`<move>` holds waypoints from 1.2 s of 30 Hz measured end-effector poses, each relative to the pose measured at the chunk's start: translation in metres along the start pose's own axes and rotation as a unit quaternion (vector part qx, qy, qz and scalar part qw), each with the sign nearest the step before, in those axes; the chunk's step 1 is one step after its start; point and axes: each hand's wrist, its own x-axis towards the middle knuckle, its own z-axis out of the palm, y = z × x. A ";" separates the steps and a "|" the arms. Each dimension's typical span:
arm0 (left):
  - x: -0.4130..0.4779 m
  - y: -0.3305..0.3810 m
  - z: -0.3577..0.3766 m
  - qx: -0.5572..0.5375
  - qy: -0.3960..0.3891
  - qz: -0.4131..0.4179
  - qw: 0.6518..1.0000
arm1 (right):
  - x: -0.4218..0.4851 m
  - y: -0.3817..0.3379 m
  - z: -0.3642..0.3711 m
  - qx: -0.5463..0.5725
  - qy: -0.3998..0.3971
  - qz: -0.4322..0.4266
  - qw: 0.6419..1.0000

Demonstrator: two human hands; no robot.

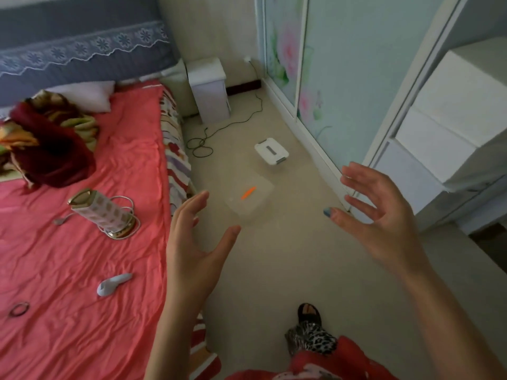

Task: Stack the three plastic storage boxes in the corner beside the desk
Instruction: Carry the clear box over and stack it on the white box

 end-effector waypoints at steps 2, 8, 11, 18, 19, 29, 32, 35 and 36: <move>0.021 0.006 0.022 -0.002 0.016 -0.009 1.000 | 0.031 0.009 -0.012 0.004 -0.012 0.001 1.000; 0.079 0.021 0.081 -0.006 0.055 -0.020 0.998 | 0.112 0.030 -0.038 0.006 -0.052 -0.004 0.999; 0.103 0.022 0.097 0.004 0.050 -0.019 0.999 | 0.144 0.040 -0.039 0.010 -0.066 0.004 0.998; 0.163 -0.004 0.107 0.004 0.076 -0.051 0.996 | 0.211 0.063 -0.009 0.022 -0.098 0.019 0.995; 0.174 -0.011 0.109 0.001 0.074 -0.054 0.996 | 0.221 0.067 -0.003 0.022 -0.098 0.021 0.995; 0.326 -0.088 0.111 -0.031 0.029 -0.046 0.998 | 0.346 0.089 0.084 0.001 -0.064 0.033 0.997; 0.374 -0.113 0.104 -0.032 0.009 -0.046 0.998 | 0.384 0.089 0.123 -0.003 -0.054 0.044 0.998; 0.413 -0.137 0.094 -0.036 -0.010 -0.051 0.998 | 0.415 0.092 0.154 -0.008 -0.043 0.055 0.998; 0.423 -0.144 0.091 -0.038 -0.015 -0.053 0.998 | 0.423 0.092 0.164 -0.009 -0.042 0.058 0.997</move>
